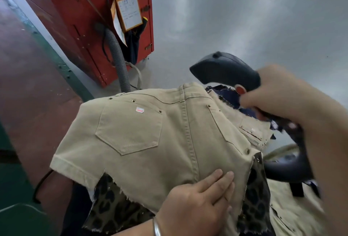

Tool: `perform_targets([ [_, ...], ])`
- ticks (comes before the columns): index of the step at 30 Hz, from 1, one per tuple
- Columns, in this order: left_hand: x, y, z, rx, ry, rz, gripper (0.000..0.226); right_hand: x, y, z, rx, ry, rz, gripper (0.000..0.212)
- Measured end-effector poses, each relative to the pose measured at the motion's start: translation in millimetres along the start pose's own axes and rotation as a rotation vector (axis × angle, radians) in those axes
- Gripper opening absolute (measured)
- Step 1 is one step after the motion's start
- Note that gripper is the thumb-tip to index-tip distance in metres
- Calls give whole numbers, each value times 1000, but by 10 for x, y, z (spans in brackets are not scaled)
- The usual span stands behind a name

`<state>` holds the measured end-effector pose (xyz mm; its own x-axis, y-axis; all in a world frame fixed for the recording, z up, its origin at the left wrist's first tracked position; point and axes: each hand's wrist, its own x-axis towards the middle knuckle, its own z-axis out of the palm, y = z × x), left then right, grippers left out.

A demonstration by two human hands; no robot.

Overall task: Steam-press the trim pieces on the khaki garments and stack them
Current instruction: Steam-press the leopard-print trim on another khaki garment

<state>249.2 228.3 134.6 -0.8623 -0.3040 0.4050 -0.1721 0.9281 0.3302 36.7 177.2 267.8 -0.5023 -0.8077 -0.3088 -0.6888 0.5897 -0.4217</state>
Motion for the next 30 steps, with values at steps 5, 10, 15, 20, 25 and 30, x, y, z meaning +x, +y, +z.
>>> perform_targets([
  [5, 31, 11, 11, -9, 50, -9, 30, -727, 331, 88, -228, -41, 4, 20],
  [10, 41, -3, 38, -60, 87, -16, 26, -751, 303, 314, -517, -206, 40, 16],
  [15, 43, -30, 18, -94, 41, -29, 29, -140, 14, 350, -380, -128, 19, 7],
  [20, 47, -5, 27, -118, 39, -68, 32, 524, -227, 445, -152, -109, 56, 8],
  [25, 24, -29, 13, -67, 82, -28, 32, 562, 18, 140, 11, -45, 110, 5],
  [30, 45, -31, -7, 30, 131, 61, 26, -245, 596, -155, -45, -24, 62, 12],
])
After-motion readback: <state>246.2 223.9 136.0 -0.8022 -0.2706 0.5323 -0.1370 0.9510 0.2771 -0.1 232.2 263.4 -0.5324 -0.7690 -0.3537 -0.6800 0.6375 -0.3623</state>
